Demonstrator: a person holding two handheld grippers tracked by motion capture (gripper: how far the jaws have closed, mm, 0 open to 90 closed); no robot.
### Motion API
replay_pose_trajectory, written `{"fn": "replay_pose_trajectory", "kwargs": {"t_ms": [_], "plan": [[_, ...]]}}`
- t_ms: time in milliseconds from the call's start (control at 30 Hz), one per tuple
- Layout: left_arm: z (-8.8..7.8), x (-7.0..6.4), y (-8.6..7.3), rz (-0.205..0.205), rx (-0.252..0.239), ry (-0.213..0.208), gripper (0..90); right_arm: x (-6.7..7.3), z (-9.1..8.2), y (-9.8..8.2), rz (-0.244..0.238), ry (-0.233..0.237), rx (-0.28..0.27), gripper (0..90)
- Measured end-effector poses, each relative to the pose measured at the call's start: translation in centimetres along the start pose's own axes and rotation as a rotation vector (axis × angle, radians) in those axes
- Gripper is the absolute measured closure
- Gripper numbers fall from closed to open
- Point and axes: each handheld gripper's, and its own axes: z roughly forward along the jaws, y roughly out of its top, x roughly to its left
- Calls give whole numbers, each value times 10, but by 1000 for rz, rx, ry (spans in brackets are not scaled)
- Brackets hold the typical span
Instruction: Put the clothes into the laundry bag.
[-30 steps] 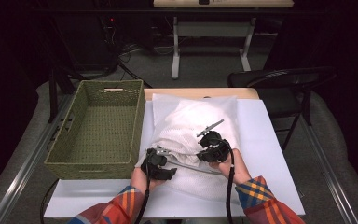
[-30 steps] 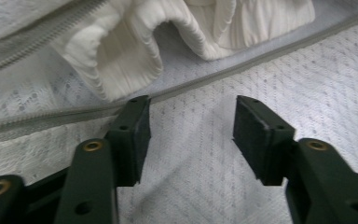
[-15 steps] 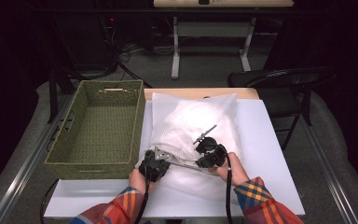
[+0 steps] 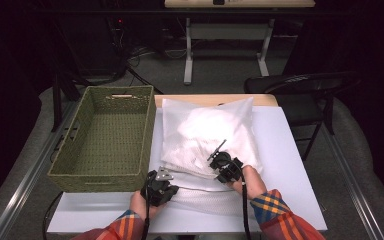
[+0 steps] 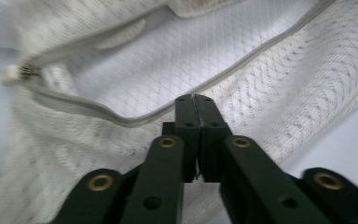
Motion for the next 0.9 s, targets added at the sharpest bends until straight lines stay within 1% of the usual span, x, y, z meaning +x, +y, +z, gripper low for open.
{"fn": "replay_pose_trajectory", "kwargs": {"t_ms": [33, 67, 100, 133, 167, 200, 233, 267, 300, 333, 367, 400, 433, 467, 500, 533, 567, 600, 633, 700, 767, 800, 867, 900], "plan": [[-2, 1, 1, -6, -4, 8, 746, 0, 0, -1, 8, 4, 4, 888], [-4, 2, 2, -6, 1, 19, 606, -1, 0, -1, 8, 2, 2, 889], [-7, 1, 2, -4, 0, 20, 538, -1, -1, -2, 3, 0, 4, 889], [-10, 0, 1, -1, -1, 24, 493, -2, -2, -2, 7, 1, 4, 890], [-13, 0, 0, 18, 12, 14, 404, -3, -2, -3, 8, 0, 4, 891], [-14, -2, -1, 33, 15, 27, 380, -4, -2, -3, -1, -6, 5, 890], [-16, -5, -4, 58, 30, 42, 359, -4, -3, -4, 8, -7, 9, 891], [-17, -7, -6, 75, 47, 49, 323, -4, -3, -4, 13, -7, 8, 891], [-16, -9, -9, 100, 73, 47, 315, -5, -3, -4, 16, -6, 9, 890], [-16, -10, -11, 108, 79, 54, 315, -5, -3, -4, 17, 0, 4, 890], [-14, -11, -12, 124, 88, 61, 317, -6, -3, -4, 15, 3, 3, 889], [-13, -11, -12, 132, 96, 50, 335, -5, -4, -3, 18, 13, 0, 888], [-11, -12, -12, 131, 95, 53, 346, -6, -5, -3, 24, 29, -9, 888], [-10, -14, -12, 145, 97, 58, 356, -6, -6, -3, 30, 41, -17, 888], [-8, -14, -12, 159, 100, 46, 390, -6, -8, -2, 29, 50, -29, 887], [-5, -15, -12, 172, 97, 45, 454, -5, -10, -2, 33, 66, -40, 887], [-4, -14, -12, 170, 82, 29, 484, -5, -13, -2, 32, 81, -52, 887], [-3, -14, -12, 167, 69, 6, 545, -4, -15, -2, 30, 89, -62, 886], [-2, -14, -11, 176, 62, 12, 644, -3, -16, -2, 29, 99, -68, 886], [1, -16, -10, 186, 43, 8, 753, -2, -18, -2, 21, 113, -80, 886], [3, -18, -9, 181, 29, 14, 859, -1, -20, -2, 22, 124, -87, 885], [4, -18, -8, 162, 23, 14, 880, 0, -21, -2, 20, 124, -89, 885], [6, -17, -6, 133, 18, 0, 890, 0, -24, -2, 18, 129, -96, 886], [7, -16, -6, 114, 16, -9, 891, 0, -25, -1, 20, 140, -105, 886]]}}
